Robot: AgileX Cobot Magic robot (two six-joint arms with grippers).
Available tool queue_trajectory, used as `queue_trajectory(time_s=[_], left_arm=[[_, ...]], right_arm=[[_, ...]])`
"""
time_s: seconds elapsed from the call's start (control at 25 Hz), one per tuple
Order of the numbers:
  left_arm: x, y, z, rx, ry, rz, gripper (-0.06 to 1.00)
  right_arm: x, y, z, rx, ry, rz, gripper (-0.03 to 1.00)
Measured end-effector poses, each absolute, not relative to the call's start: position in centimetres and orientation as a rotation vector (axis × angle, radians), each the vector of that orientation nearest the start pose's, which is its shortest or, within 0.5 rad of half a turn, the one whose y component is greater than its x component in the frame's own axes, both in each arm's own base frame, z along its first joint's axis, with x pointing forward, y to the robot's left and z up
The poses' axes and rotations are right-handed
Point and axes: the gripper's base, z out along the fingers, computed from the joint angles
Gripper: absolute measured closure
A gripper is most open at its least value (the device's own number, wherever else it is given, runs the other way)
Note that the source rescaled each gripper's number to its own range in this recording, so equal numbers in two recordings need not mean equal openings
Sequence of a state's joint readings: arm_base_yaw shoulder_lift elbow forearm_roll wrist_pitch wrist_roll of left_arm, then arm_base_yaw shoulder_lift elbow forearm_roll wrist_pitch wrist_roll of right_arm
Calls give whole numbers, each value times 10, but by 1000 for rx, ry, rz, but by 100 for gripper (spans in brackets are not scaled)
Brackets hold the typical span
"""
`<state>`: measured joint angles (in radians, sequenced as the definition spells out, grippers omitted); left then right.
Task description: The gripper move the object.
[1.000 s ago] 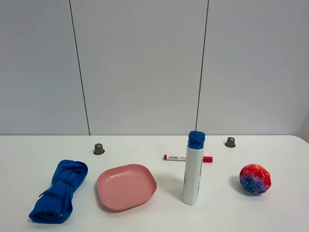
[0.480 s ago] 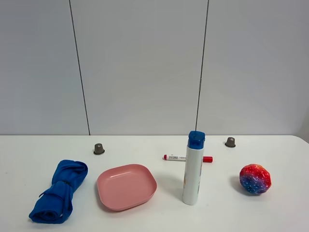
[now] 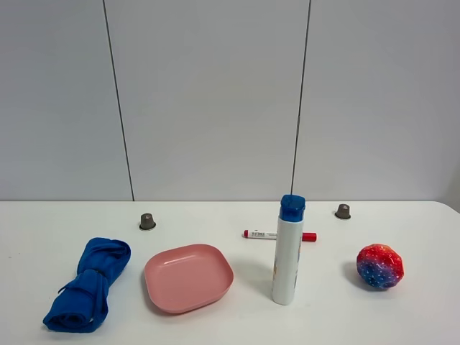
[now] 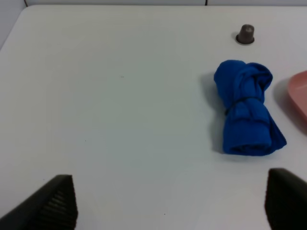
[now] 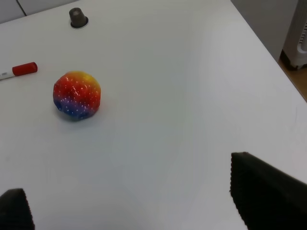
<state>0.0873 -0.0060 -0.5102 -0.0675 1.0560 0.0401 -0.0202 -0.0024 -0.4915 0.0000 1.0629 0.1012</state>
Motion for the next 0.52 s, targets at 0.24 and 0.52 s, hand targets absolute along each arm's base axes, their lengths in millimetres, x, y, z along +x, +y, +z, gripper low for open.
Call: queue_trajectory(time_s=[0.24, 0.52], left_arm=[[-6, -6, 281, -44, 2021, 0, -6], [-6, -6, 281, -44, 2021, 0, -6]], right_arm=[[-4, 0, 275, 125, 2049, 50, 7], [-4, 0, 275, 125, 2049, 50, 7]])
